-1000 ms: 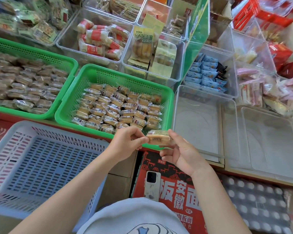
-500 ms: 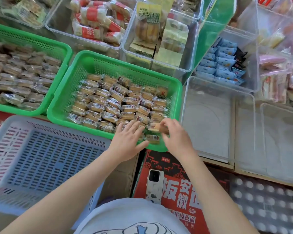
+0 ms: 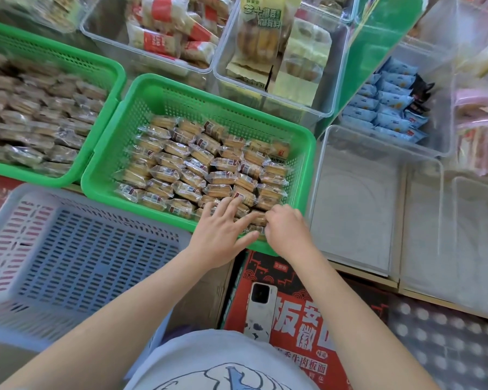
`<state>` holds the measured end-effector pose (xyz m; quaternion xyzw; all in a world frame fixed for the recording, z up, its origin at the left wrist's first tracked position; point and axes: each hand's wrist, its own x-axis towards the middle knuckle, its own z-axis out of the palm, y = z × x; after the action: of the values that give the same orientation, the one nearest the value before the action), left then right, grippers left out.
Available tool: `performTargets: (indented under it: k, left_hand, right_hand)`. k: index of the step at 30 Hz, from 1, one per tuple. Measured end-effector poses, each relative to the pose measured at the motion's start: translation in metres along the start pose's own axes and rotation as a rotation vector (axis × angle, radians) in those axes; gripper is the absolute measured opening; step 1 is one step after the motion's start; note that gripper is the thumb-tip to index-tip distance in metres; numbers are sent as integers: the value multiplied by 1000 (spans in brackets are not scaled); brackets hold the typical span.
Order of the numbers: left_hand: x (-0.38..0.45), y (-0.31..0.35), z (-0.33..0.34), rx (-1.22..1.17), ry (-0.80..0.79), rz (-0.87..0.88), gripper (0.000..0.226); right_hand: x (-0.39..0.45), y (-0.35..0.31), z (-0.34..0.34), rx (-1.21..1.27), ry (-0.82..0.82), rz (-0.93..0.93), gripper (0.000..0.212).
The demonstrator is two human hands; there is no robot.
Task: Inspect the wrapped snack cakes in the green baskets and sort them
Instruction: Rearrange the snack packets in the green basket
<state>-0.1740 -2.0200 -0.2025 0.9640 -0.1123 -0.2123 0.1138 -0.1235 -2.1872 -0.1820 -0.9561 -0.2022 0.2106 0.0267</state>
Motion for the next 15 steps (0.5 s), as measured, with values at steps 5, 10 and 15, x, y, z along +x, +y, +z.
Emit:
performTargets:
  k: [5,10,15]
  left_hand:
    - [6,2,-4,-47,0,-1,87]
    - [10,1,-5,-15,-67,41,75]
    - [12,1,-6,-5,-119,51,74]
  right_hand:
    - [17,3,-5,120,129,57,18]
    - [31,7,9,34,184,68,12]
    - [39,10,8,114,215,76,15]
